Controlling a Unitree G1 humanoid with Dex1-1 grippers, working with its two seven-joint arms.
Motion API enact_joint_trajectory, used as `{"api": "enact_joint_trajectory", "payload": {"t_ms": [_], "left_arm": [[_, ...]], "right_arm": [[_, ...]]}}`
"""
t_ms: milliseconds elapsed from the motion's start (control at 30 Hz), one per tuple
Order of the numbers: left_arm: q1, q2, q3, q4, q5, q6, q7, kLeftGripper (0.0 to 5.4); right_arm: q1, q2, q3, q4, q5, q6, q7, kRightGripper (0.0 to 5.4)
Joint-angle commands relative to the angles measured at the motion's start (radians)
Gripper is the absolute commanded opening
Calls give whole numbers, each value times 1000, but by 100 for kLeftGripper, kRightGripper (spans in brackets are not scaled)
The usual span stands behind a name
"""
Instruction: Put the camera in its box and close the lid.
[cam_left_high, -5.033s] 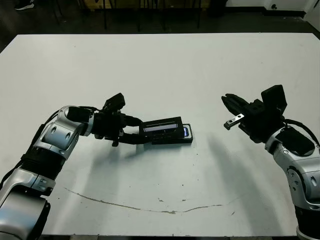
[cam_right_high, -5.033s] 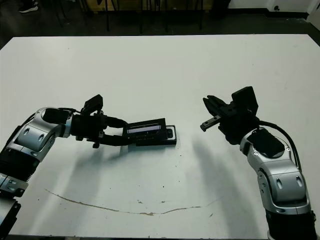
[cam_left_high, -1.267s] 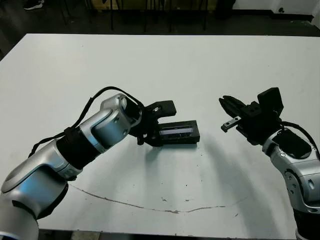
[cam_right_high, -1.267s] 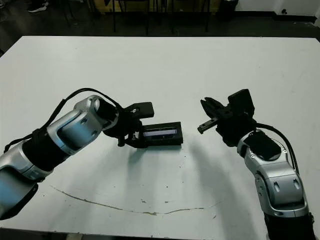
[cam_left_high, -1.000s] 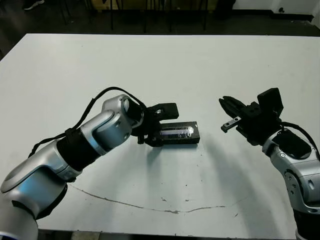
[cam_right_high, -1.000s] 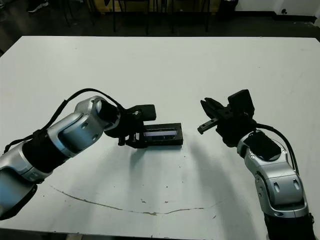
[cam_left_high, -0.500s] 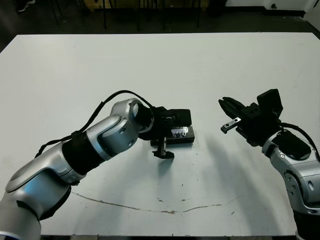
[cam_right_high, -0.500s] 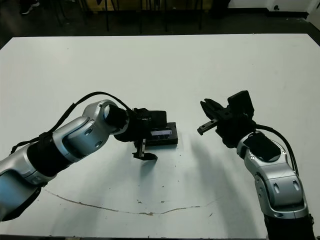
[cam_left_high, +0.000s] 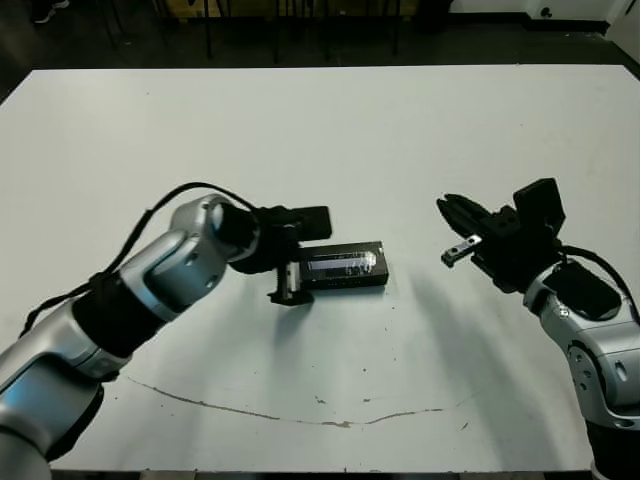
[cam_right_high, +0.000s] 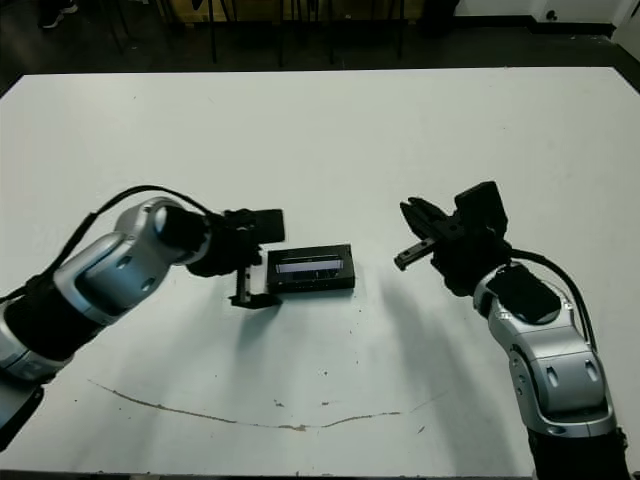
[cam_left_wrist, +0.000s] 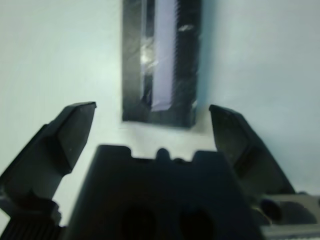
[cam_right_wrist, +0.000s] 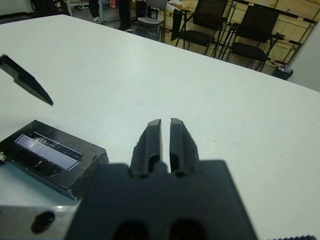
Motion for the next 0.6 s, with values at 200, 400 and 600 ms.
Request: {"api": "enact_joint_trajectory", "payload": {"t_ms": [200,400,600], "left_arm": [[162,175,140,-120,-80,-70,-59,539],[279,274,306,-249,-165,-109,-64,539],[405,-40,597,-343,-301,-40,303,494]], "right_arm": [[7,-7,-4,-6,-1,43,-8,0],[2,-2,-4,6,-2,37,-8,0],[0,-1,-6,26,-3,14,0,0]]}}
